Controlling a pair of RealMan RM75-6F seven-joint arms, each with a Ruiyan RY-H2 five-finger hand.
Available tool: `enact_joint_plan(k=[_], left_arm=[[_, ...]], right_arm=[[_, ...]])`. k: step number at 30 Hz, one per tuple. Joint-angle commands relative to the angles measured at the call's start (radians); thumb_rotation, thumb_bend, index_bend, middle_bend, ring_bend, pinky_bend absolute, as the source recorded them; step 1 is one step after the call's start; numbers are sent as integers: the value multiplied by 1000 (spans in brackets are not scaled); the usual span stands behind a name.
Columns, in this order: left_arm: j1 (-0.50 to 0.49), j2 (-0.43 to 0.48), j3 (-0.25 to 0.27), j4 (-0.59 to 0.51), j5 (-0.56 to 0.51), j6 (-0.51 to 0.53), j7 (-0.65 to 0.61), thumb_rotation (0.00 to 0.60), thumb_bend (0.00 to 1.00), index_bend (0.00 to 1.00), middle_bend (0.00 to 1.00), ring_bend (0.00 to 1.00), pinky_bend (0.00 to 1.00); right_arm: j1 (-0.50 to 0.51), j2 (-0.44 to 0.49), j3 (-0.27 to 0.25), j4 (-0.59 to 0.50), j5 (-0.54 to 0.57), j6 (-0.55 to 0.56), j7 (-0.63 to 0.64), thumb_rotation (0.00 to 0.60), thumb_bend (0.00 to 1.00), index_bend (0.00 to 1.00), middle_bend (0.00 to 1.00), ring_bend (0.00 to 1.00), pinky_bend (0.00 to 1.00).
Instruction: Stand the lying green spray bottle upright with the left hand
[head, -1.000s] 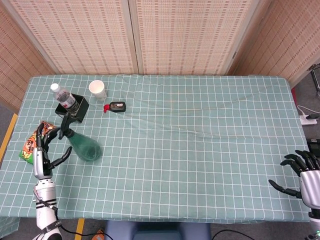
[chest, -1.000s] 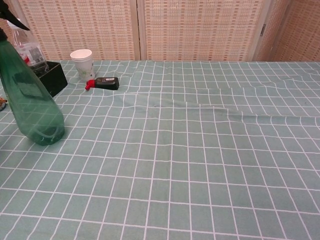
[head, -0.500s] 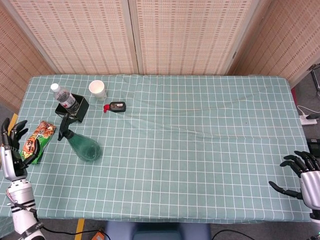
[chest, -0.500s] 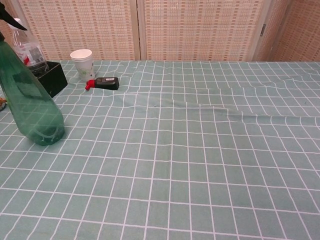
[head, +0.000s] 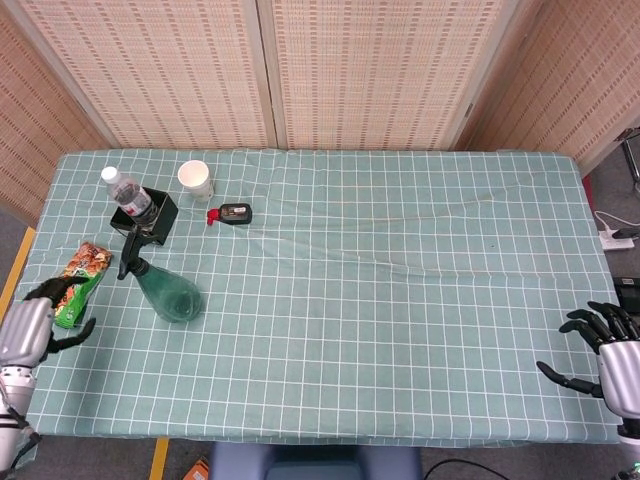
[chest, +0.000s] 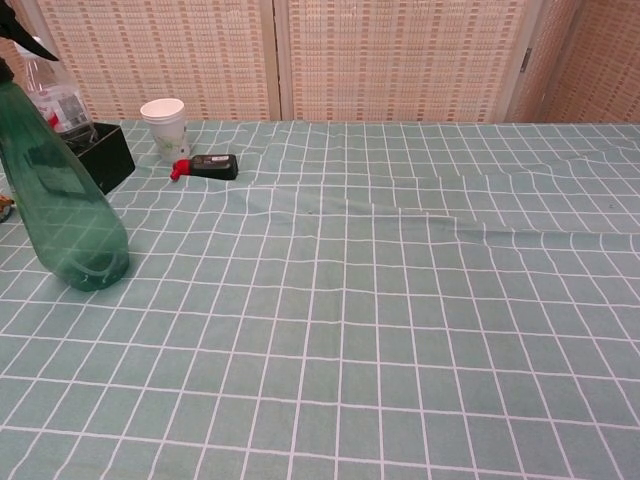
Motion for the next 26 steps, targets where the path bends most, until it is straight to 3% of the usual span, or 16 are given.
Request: enact_joint_plan(k=[1,5,13,26], left_arm=[[-22,20,39,38,38,-15,68,600,251,132,128,68,165],[-20,-4,41,70,66,34,35,600,234,25,3,0,93],[-2,-41,60,96,171,172,62,600,232,1,0,0,75],[24,-46,36,47,83,223,91,600,234,2,0,0,74]], right_arm=[[0,2,0,-13,6,-7,-23,600,0,465,338,194,193],[-3,10,1,-36,21,-17,-43,600,0,464,338,194,193],[-7,-5,8,-18,17,5,-70,600,0,450,338,186,171],[-9,-4,5,-1,11,8,-33,600,0,449,338,184,170]])
